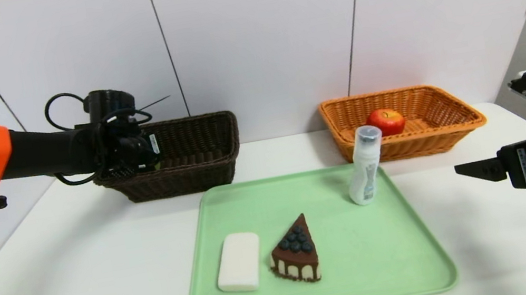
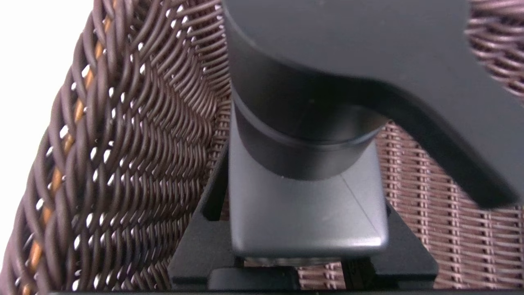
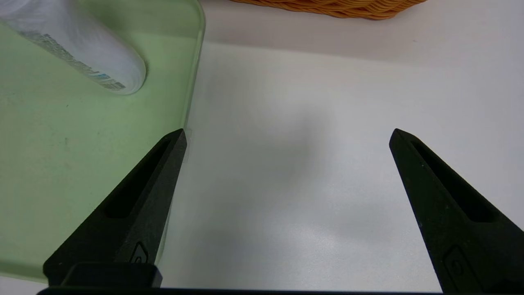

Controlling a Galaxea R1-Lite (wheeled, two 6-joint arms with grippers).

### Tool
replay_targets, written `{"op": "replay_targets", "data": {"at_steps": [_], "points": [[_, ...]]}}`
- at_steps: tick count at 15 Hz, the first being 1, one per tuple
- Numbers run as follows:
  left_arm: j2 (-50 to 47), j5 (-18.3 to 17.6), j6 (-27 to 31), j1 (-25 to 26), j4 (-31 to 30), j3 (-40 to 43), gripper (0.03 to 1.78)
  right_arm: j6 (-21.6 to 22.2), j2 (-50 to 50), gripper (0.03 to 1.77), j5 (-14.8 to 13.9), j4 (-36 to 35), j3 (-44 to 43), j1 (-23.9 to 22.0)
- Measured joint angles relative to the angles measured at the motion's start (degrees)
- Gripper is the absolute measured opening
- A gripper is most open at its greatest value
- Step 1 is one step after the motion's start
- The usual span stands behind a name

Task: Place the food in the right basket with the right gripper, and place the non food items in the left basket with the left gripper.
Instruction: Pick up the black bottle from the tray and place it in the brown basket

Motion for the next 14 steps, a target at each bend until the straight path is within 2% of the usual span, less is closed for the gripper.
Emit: {"op": "replay_targets", "data": {"at_steps": [10,14], "points": [[-0.76,0.74,0.44,-0.05,-0.8,0.2,0.62,0.07,-0.22,1.71,0.11,0.11,0.55,-0.04],[-0.37,1.05,0.48,-0.11,-1.02,0.3,1.02,0.07,-0.3,1.71,0.09,0.09,0.59,-0.2]]}}
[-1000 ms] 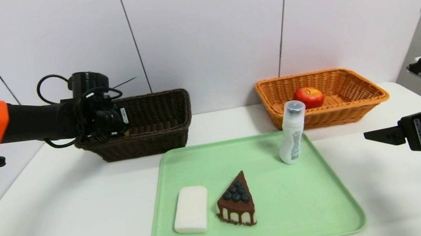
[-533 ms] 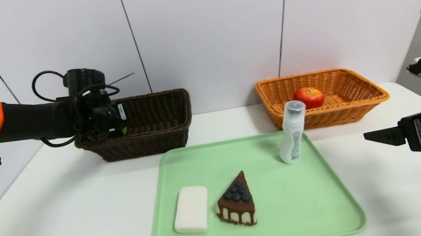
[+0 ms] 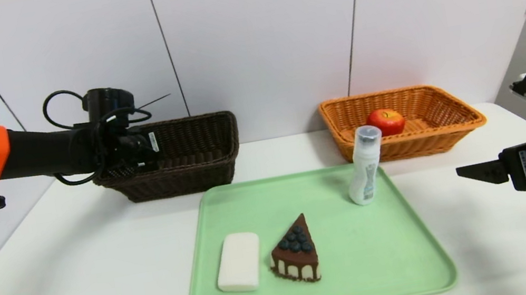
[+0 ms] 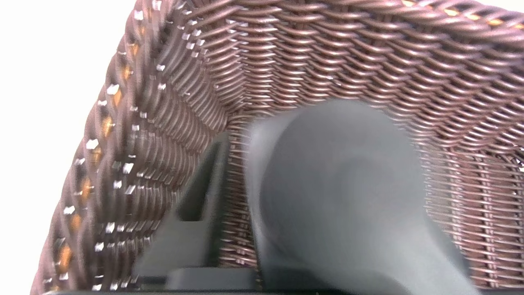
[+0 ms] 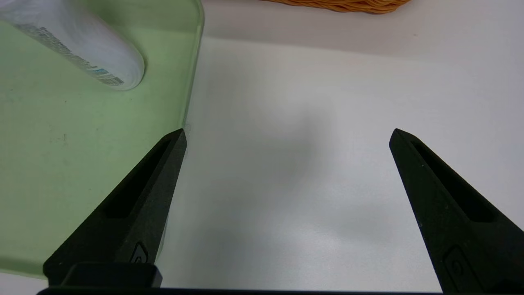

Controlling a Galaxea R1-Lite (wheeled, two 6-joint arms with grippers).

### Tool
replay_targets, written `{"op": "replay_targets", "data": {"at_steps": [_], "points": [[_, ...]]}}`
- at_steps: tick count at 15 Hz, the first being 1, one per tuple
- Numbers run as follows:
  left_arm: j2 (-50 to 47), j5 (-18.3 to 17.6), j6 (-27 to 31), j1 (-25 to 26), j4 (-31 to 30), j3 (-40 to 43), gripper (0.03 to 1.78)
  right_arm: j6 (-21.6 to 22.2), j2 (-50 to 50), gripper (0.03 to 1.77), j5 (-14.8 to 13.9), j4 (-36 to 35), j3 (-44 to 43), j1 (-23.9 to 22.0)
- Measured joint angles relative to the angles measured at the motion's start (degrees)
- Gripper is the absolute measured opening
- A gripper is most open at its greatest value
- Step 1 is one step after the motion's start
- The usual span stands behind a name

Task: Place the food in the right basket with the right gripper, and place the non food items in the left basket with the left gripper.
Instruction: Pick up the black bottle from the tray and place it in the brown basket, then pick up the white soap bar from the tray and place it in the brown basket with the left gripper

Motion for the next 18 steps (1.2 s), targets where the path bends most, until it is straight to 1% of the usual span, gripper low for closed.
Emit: {"op": "replay_targets", "data": {"at_steps": [4,7,10,12,14,16,18], "points": [[-1.13,0.0,0.05,0.0,0.06,-0.35,1.3,0.0,0.04,1.71,0.06,0.0,0.0,0.0],[-5.6,0.41,2.21,-0.46,1.02,-1.67,1.43,-0.05,0.06,1.71,0.24,-0.04,0.11,0.02],[-12.09,2.62,4.66,-2.21,4.07,-2.28,1.51,-0.07,0.22,1.71,0.28,-0.02,0.13,0.05],[-17.01,2.95,4.79,-4.38,8.78,-2.28,1.56,-0.02,0.22,1.71,0.2,0.02,0.13,0.07],[-22.36,2.79,4.49,-8.07,16.62,-1.9,1.59,0.0,0.09,1.71,0.17,0.07,0.29,0.11],[-26.88,2.49,3.24,-13.79,24.73,-1.34,1.62,0.01,-0.27,1.71,0.17,0.11,0.94,0.11],[-30.04,1.88,-0.34,-21.0,31.5,-1.04,1.64,0.11,-0.72,1.71,0.06,0.11,1.79,0.09]]}}
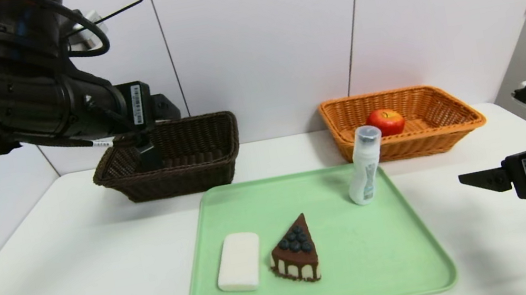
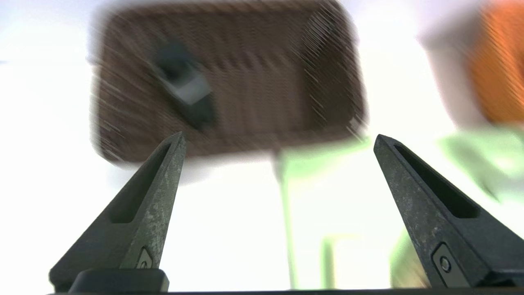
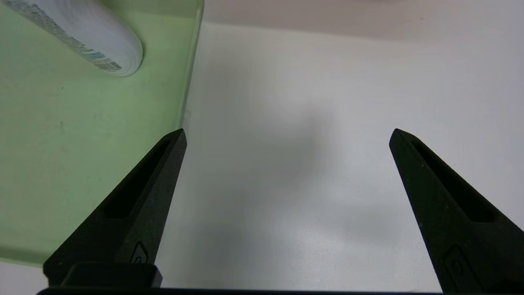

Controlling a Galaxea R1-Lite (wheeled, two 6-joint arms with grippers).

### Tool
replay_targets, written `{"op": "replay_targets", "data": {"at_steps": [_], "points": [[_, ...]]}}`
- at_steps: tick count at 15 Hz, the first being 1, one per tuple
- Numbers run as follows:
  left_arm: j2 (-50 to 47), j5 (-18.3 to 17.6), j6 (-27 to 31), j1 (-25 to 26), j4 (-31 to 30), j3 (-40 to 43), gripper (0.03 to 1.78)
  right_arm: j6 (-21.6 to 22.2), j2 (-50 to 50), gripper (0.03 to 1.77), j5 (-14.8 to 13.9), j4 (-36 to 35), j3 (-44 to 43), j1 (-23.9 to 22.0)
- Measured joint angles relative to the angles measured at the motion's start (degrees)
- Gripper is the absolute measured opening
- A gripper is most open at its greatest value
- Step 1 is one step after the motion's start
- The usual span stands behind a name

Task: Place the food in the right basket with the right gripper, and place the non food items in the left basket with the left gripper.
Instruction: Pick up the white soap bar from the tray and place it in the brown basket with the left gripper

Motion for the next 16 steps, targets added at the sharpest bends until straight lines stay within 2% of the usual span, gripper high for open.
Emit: {"op": "replay_targets", "data": {"at_steps": [2,4,6,10,14,16], "points": [[-1.57,-0.61,-3.57,-6.86,4.64,0.0,1.65,0.04,-0.6,1.71,0.02,0.07,0.71,0.0],[-1.77,-2.56,-4.82,-13.62,8.4,-0.06,1.66,0.06,-1.24,1.71,0.05,0.13,1.34,-0.01],[-0.41,-4.13,-4.99,-17.36,10.24,-0.26,1.67,1.0,-1.93,1.71,0.05,0.52,1.82,0.0],[3.3,-4.46,-5.23,-19.19,11.33,-1.79,1.68,2.47,-3.24,1.71,0.18,0.88,2.04,0.07],[7.11,-4.24,-9.92,-19.32,18.49,-2.63,1.69,4.96,-3.77,1.71,0.2,0.85,2.28,0.1],[9.12,-3.91,-13.01,-19.13,24.38,-4.64,1.69,5.29,-3.8,1.71,0.29,0.71,2.72,0.1]]}}
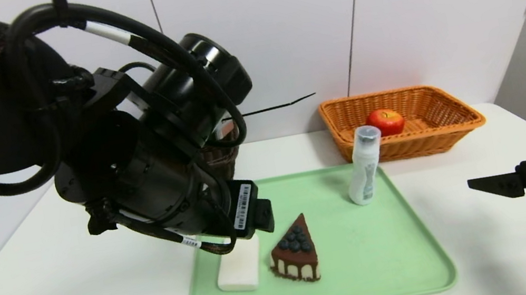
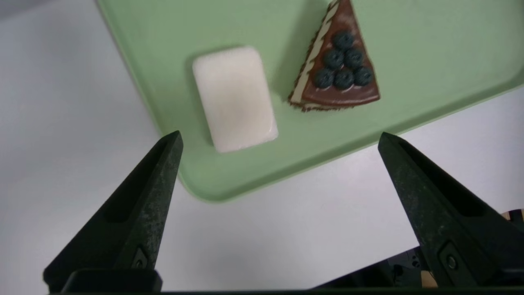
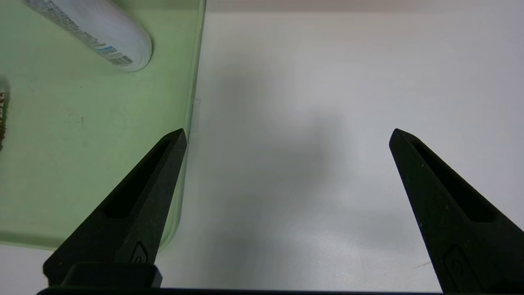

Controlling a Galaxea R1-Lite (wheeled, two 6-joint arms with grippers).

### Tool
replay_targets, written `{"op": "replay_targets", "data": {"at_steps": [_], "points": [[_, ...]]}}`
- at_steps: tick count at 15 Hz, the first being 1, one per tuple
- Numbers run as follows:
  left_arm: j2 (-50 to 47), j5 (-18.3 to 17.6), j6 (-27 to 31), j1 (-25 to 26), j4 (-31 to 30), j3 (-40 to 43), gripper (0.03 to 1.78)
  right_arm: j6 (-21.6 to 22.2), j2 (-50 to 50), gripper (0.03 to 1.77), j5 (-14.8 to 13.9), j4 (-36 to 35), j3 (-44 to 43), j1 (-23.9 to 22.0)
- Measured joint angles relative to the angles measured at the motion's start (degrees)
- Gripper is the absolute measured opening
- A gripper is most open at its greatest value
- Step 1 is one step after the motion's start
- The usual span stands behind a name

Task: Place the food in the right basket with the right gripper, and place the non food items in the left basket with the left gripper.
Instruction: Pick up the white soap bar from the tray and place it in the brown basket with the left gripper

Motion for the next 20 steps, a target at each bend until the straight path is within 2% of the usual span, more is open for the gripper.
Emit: {"op": "replay_targets", "data": {"at_steps": [2,3,7,10,20], "points": [[2.4,0.46,-2.62,0.99,5.8,-2.19,1.69,0.05,0.0,1.71,0.59,-0.44,0.65,-0.05],[3.52,0.8,-2.8,1.74,6.49,-2.69,1.69,0.13,0.0,1.71,0.98,-0.4,0.91,-0.07],[7.89,0.57,-2.86,4.3,6.51,-3.24,1.69,0.38,-0.13,1.71,1.05,-0.54,1.41,-0.07],[10.47,0.17,-2.76,4.68,6.49,-3.57,1.69,3.39,-0.5,1.71,1.05,-0.73,1.19,-0.07],[14.99,0.38,-1.13,4.72,6.9,-6.78,1.69,3.44,-3.74,1.71,1.66,-0.71,0.28,-0.07]]}}
